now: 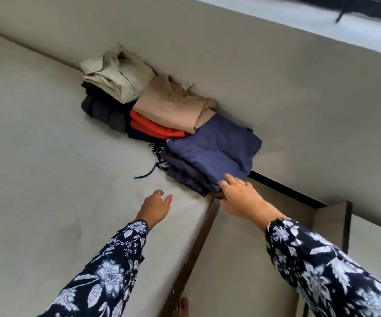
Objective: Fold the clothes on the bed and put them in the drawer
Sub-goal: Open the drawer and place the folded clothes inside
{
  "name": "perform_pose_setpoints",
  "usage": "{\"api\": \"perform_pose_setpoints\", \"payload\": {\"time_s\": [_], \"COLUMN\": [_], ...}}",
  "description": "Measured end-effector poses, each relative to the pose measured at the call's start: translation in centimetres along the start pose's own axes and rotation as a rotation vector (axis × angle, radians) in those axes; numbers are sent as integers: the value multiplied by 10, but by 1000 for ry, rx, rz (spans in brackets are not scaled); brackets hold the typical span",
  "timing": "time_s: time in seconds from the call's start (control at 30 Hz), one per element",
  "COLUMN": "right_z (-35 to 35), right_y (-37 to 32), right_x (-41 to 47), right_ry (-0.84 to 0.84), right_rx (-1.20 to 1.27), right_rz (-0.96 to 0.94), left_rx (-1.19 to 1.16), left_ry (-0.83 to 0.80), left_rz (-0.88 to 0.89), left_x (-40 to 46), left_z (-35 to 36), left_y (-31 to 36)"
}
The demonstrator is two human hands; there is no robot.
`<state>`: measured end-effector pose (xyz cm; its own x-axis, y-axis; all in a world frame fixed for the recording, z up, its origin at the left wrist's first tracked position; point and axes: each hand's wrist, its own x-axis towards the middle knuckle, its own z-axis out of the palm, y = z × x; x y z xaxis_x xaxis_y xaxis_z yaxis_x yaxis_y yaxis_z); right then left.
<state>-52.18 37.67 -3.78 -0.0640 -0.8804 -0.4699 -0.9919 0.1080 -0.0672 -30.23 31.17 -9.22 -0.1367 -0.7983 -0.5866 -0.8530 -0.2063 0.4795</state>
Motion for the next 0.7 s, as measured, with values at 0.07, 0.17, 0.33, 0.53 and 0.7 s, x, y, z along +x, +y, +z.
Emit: {"api": "perform_pose_setpoints", "payload": {"time_s": [0.07, 0.17, 0.33, 0.53, 0.7], "right_z": [-21, -42, -54, -38, -32], "right_y": [-8, -6, 30, 63, 72], "right_x": [32, 69, 118, 195, 228], "right_ry": [50, 70, 9, -146, -204], "right_rx": [-16, -49, -31, 133, 173], "right_rz": [-24, -29, -1, 11, 15], "left_rx": [-147, -445, -910, -1308, -1513], "left_ry": [17, -31, -157, -122, -3], "left_rz": [-93, -254, -495, -580, -594], "left_x": [16, 39, 68, 113, 133], "left_z": [-7, -6, 22, 54, 72], "left_y": [1, 8, 29, 51, 66]}}
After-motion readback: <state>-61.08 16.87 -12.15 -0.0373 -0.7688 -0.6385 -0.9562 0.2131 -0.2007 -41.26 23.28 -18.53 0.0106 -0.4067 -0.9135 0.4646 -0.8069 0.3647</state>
